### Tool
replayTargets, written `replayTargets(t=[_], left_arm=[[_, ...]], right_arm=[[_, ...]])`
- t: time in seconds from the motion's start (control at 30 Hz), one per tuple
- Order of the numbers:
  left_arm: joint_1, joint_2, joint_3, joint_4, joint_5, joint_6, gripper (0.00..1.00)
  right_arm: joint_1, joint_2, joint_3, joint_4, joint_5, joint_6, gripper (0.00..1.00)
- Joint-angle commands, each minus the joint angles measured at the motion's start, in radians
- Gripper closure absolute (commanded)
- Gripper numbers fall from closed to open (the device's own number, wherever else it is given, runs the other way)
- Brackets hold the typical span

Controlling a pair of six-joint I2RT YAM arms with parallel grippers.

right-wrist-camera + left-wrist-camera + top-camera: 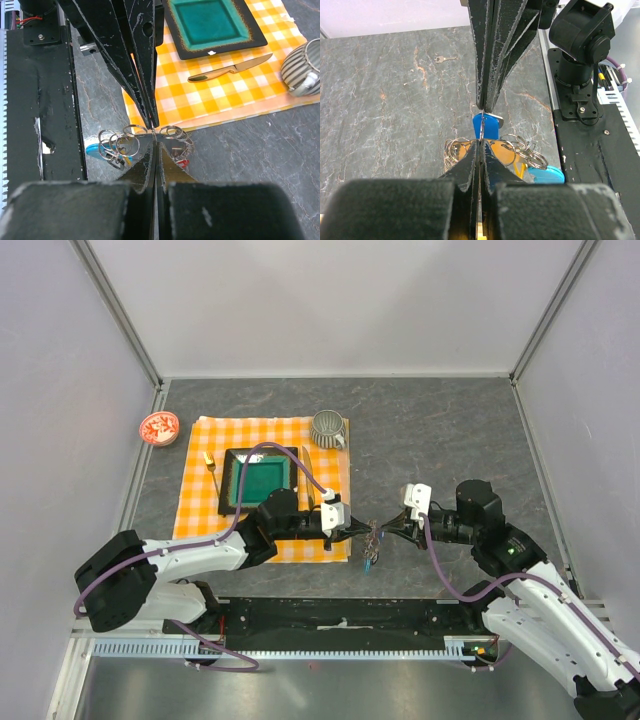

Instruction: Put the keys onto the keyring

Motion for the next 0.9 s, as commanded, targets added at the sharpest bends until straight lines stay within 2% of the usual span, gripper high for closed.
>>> replayTargets(t=[0.0, 0.87], left_arm=[[0.001, -0.009, 0.017, 0.093, 0.001, -0.03, 0.98], [0.002, -0.006, 0.015, 0.098, 0.007, -0.033, 0.98]], right_arm=[[0.008, -0.003, 0.001, 0.014, -0.027, -0.002, 1.0], [0.01, 0.002, -0.003, 0.028, -0.016, -0.001, 1.0]])
